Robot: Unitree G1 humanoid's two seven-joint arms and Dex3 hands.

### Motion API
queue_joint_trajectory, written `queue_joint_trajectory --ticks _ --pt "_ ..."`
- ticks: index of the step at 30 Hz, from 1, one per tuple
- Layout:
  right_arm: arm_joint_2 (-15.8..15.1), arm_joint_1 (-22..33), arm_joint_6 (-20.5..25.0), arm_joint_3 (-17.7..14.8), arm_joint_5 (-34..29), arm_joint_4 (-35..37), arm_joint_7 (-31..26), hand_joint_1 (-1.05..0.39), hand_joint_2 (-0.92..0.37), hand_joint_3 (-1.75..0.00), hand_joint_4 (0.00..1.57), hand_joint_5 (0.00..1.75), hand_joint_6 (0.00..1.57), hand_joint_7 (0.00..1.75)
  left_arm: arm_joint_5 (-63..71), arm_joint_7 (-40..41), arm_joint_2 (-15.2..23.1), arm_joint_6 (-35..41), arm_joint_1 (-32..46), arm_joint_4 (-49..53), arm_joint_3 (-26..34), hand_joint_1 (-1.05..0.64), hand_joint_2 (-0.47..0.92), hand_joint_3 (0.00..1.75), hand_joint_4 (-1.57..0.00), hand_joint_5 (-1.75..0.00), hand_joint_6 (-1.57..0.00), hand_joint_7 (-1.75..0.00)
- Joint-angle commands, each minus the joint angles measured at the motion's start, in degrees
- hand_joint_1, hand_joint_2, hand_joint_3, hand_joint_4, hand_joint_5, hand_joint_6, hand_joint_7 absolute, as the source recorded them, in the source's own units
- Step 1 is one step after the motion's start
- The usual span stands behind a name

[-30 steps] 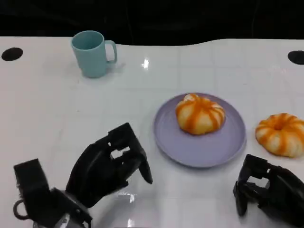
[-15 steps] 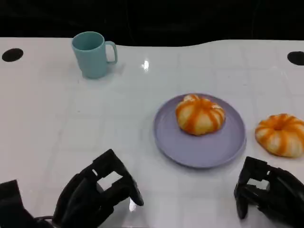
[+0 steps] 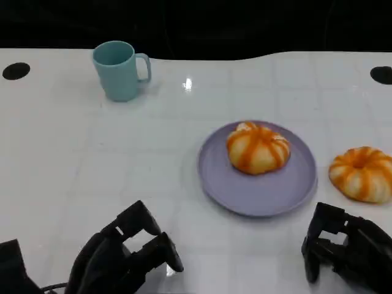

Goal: Grasp the bread from the table and place it into the plate.

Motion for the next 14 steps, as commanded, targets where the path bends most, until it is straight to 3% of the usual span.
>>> queue_joint_trajectory --ticks 1,6,14 --pt "-0.77 0.51 0.26 -0.06 0.33 -0.73 0.08 -0.62 -0.92 -0.21 0.72 1.75 0.62 1.64 0.31 -0.66 0.32 0.32 0.41 -0.93 0.62 -0.27 0.84 0.03 -0.47 -1.75 -0.37 -1.71" --pt "-1.04 0.64 0.37 0.13 -0.54 -1.54 -1.51 -0.61 -0.92 -0.21 0.72 1.75 0.62 1.65 0.39 0.52 0.56 2.72 2.41 -1.76 1.09 -0.31 0.79 0.02 -0.59 -1.75 -0.5 -1.74" --pt "-1.21 0.67 -0.29 0.15 -0.68 -1.32 -2.05 -0.61 -0.92 -0.22 0.72 1.75 0.61 1.66 1.76 1.74 0.14 3.0 2.24 -2.44 1.63 -0.35 0.79 0.03 -0.65 -1.75 -0.55 -1.75"
